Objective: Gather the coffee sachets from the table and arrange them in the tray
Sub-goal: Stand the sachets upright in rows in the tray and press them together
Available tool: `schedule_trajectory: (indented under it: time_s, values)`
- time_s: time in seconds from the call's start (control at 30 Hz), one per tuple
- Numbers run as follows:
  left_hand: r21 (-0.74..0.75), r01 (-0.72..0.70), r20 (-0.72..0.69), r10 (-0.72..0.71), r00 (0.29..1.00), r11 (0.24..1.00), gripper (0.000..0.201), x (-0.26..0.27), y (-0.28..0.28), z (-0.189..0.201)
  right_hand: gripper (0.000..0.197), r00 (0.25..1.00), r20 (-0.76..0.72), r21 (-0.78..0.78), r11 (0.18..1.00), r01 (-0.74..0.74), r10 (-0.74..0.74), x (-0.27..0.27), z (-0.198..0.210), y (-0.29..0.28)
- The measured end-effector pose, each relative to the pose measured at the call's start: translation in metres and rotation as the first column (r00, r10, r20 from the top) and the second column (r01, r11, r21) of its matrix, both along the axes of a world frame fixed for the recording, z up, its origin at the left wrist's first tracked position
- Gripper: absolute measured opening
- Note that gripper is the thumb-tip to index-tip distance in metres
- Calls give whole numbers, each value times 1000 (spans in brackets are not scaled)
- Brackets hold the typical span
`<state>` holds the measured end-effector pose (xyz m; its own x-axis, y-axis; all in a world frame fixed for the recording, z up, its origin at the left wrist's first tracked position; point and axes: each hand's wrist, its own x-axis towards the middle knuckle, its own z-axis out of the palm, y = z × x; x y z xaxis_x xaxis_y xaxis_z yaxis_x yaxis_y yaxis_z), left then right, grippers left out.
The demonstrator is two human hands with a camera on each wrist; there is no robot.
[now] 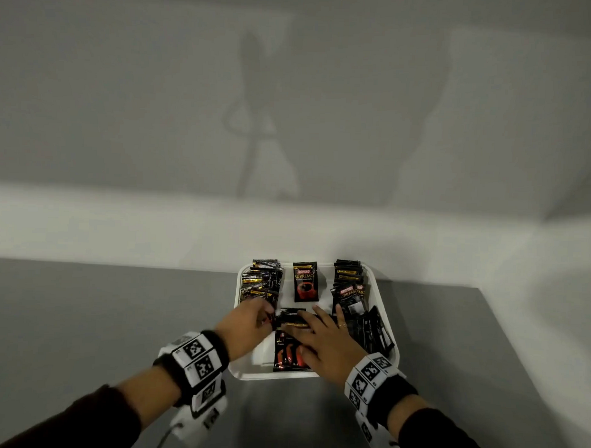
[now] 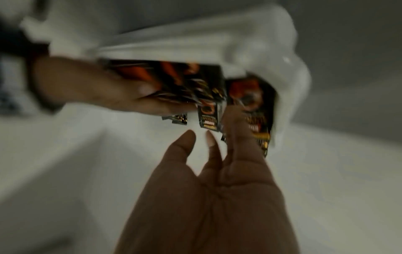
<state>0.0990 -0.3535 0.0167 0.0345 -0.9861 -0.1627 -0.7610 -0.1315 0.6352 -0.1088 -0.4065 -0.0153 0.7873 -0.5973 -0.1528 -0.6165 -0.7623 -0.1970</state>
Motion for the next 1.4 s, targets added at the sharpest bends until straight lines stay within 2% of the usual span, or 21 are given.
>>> schedule_trajectory:
  time_s: [0.03,0.1,0.2,0.27,0.33,0.37,0.5,0.57,0.63,0.7,0.77,0.87,1.03,1.17,1.27,1.4]
  values:
    - [114,-56,-102,68,992,992,17,-7,6,-6,53,999,36,31,999,12,-13,0,1,0]
    - [258,-77,-240,141,960,963,32,-19,12,-17,62,990,130,111,993,46,-61,-1,3,-2]
    - [291,-92,-276,176,945,952,38,-31,10,-28,75,945,290,227,970,87,-153,-3,7,-4]
    - [297,-86,-333,187,924,951,34,-37,5,-31,77,903,369,281,953,117,-220,-5,8,-3]
    - [322,-71,-431,213,877,944,26,-41,0,-30,75,889,391,264,954,140,-239,-5,7,-1]
    - [328,-71,-457,224,861,942,19,-43,-1,-30,74,894,387,225,963,147,-227,-6,5,-1]
    - [315,-98,-375,219,901,944,9,-48,-4,-34,75,925,338,87,985,152,-173,-7,1,4]
    - [296,-157,-362,263,894,942,15,-49,-6,-37,80,933,325,30,988,153,-154,-10,1,7]
    - [298,-222,-362,325,874,928,27,-50,-6,-38,66,918,358,-13,982,186,-169,-16,3,11]
    - [311,-285,-415,399,817,907,49,-50,-6,-40,48,901,388,-61,970,236,-194,-23,1,15]
    - [343,-322,-468,458,756,882,59,-51,-4,-39,45,872,420,-37,956,292,-250,-28,-2,19]
    - [379,-342,-529,504,682,860,59,-54,0,-37,50,855,402,106,944,312,-327,-32,-7,23]
    - [391,-357,-556,526,643,849,70,-59,1,-32,51,841,365,244,913,328,-400,-31,-6,21]
    - [447,-345,-612,563,556,826,75,-56,-4,-36,55,863,276,207,903,377,-423,-24,1,19]
    - [479,-358,-655,598,462,802,79,-54,-5,-39,59,916,196,140,934,328,-351,-18,3,20]
    - [503,-342,-689,607,397,794,65,-53,-4,-39,50,925,108,136,928,348,-363,-13,1,21]
